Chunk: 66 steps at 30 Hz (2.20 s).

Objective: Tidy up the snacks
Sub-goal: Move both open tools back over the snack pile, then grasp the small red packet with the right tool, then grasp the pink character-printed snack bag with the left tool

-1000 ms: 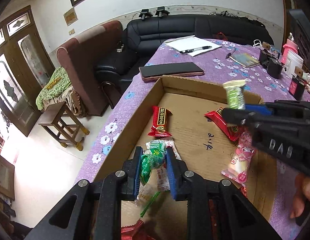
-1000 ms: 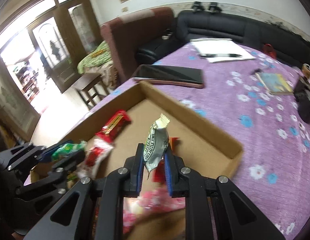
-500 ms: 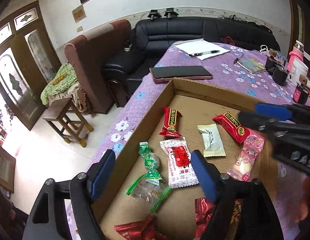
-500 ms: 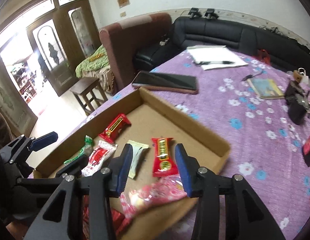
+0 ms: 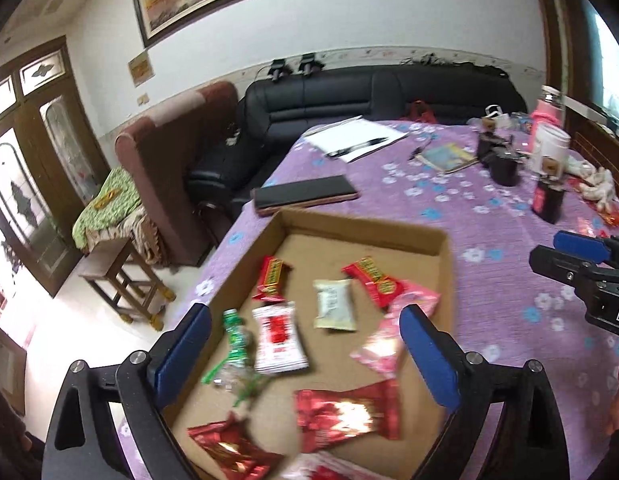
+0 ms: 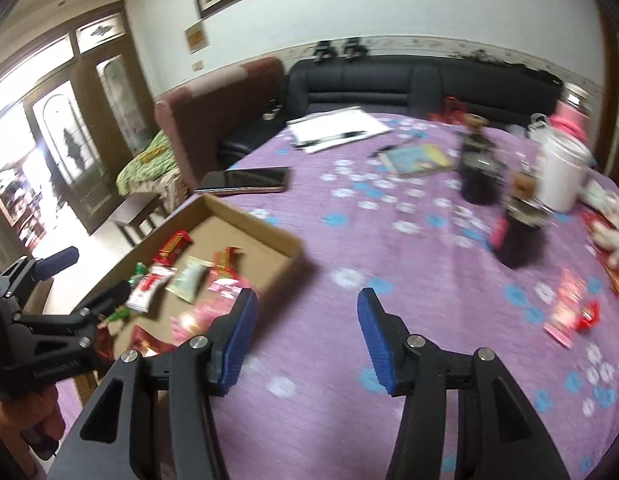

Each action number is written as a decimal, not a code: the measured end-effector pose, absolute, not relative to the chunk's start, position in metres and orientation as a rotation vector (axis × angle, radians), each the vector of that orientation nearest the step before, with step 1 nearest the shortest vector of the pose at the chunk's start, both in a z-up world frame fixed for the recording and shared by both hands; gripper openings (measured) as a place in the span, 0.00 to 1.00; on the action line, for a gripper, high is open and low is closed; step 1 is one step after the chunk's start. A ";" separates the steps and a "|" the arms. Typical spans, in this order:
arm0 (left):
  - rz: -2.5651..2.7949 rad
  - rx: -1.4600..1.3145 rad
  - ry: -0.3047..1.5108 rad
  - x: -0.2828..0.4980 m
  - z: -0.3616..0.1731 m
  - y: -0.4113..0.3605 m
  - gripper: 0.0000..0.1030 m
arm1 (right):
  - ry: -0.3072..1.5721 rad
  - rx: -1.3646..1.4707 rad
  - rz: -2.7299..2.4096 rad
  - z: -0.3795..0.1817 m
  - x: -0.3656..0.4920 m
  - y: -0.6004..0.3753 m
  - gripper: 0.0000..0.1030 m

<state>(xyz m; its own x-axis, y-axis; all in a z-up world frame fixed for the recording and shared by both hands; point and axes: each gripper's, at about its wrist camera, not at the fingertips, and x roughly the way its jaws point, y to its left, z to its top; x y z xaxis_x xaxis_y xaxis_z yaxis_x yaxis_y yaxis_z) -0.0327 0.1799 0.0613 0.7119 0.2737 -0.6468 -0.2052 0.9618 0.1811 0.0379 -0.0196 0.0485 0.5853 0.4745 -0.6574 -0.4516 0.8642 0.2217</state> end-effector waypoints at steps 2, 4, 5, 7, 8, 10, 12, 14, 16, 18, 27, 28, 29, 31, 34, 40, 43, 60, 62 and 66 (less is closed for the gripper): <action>0.237 0.105 0.726 -0.033 0.064 0.166 0.96 | 0.772 0.040 0.505 0.046 0.035 -0.042 0.57; 0.214 0.121 0.722 -0.033 0.066 0.151 0.97 | 0.770 0.053 0.456 0.042 0.033 -0.071 0.58; 0.198 0.128 0.721 -0.031 0.066 0.141 0.97 | 0.773 0.065 0.433 0.039 0.033 -0.084 0.58; 0.175 0.135 0.724 -0.028 0.066 0.128 0.97 | 0.783 0.091 0.388 0.032 0.035 -0.111 0.58; 0.159 0.138 0.726 -0.027 0.066 0.120 0.98 | 0.787 0.102 0.368 0.029 0.036 -0.122 0.58; 0.126 0.146 0.734 -0.023 0.063 0.103 0.98 | 0.795 0.122 0.330 0.024 0.039 -0.143 0.58; 0.093 0.154 0.745 -0.018 0.058 0.088 0.98 | 0.806 0.135 0.291 0.017 0.044 -0.161 0.59; 0.052 0.151 0.761 -0.013 0.053 0.074 0.98 | 0.814 0.154 0.266 0.011 0.049 -0.177 0.61; 0.023 0.146 0.776 -0.009 0.049 0.062 0.98 | 0.814 0.157 0.249 0.006 0.054 -0.187 0.62; -0.005 0.141 0.786 -0.005 0.046 0.051 0.98 | 0.809 0.162 0.237 0.004 0.058 -0.194 0.62; -0.132 0.072 0.845 0.024 0.027 0.012 0.98 | 0.804 0.131 0.177 -0.007 0.081 -0.225 0.62; -0.145 0.070 0.847 0.027 0.026 0.008 0.98 | 0.807 0.130 0.168 -0.009 0.083 -0.230 0.61; -0.157 0.074 0.850 0.032 0.025 0.000 0.98 | 0.809 0.130 0.161 -0.011 0.085 -0.234 0.60; -0.168 0.091 0.848 0.037 0.024 -0.011 0.98 | 0.818 0.140 0.152 -0.014 0.090 -0.245 0.49; -0.188 0.104 0.850 0.041 0.022 -0.023 0.98 | 0.824 0.136 0.137 -0.017 0.097 -0.254 0.43; -0.203 0.103 0.875 0.046 0.012 -0.032 0.98 | 0.859 0.088 0.171 -0.026 0.114 -0.250 0.30; -0.199 0.095 0.883 0.048 0.010 -0.032 0.98 | 0.870 0.085 0.213 -0.030 0.119 -0.244 0.27; -0.198 0.095 0.910 0.065 0.004 -0.038 0.98 | 0.886 0.079 0.234 -0.039 0.143 -0.230 0.14; -0.211 0.108 0.907 0.071 0.006 -0.048 0.98 | 0.875 0.102 0.234 -0.037 0.135 -0.237 0.14; -0.252 0.123 0.888 0.086 0.010 -0.073 0.98 | 0.826 0.170 0.222 -0.023 0.108 -0.259 0.13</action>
